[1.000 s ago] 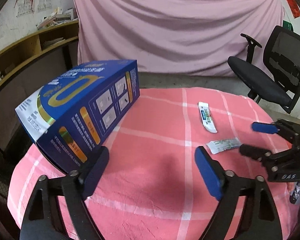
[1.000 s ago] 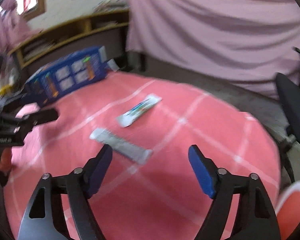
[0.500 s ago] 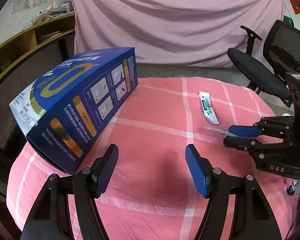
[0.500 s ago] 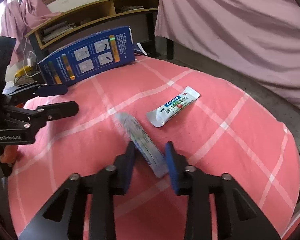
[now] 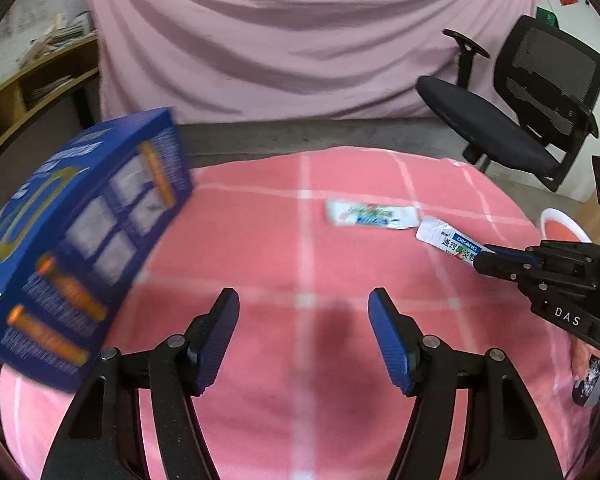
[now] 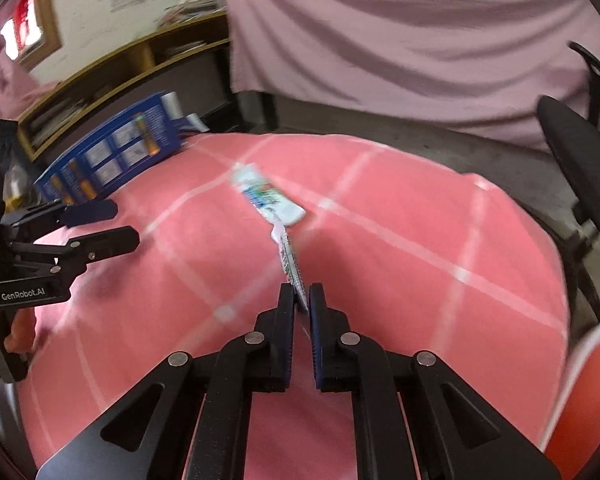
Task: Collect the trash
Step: 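Close the left gripper on the white tube while the right gripper grasps the white DIKANG sachet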
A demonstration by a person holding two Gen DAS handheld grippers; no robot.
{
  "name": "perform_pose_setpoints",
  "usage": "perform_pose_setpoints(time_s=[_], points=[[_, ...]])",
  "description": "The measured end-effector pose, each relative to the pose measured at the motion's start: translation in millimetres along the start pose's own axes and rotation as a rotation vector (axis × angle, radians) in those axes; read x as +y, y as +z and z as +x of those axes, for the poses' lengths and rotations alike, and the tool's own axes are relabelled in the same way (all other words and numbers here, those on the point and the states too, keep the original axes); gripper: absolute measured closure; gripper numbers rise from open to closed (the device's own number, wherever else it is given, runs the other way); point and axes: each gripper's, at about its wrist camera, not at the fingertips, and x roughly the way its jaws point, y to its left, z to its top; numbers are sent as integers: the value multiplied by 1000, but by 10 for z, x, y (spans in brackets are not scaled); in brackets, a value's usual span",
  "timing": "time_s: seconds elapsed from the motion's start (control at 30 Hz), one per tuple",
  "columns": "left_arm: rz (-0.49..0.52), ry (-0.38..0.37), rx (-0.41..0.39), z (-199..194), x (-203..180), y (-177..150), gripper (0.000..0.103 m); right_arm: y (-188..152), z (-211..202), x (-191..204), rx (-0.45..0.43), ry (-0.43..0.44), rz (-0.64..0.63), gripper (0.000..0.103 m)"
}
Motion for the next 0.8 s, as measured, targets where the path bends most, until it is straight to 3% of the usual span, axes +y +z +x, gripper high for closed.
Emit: perform_pose_setpoints(time_s=[0.27,0.53,0.63,0.7,0.8], points=[[89,-20,-9,294,-219,335,42,-68,-143,-405,-22,-81,131,97],[355,-95,13,592,-338,491,42,-98,-176,-706,-41,-34,258,97],[432,-126,57,726,-396,471,42,-101,-160,-740,-37,-25,279,96],[450,-158,116,838,-401,446,42,-108,-167,-764,-38,-15,286,96],[444,-182,137,851,-402,437,43,-111,-171,-767,-39,-8,293,95]])
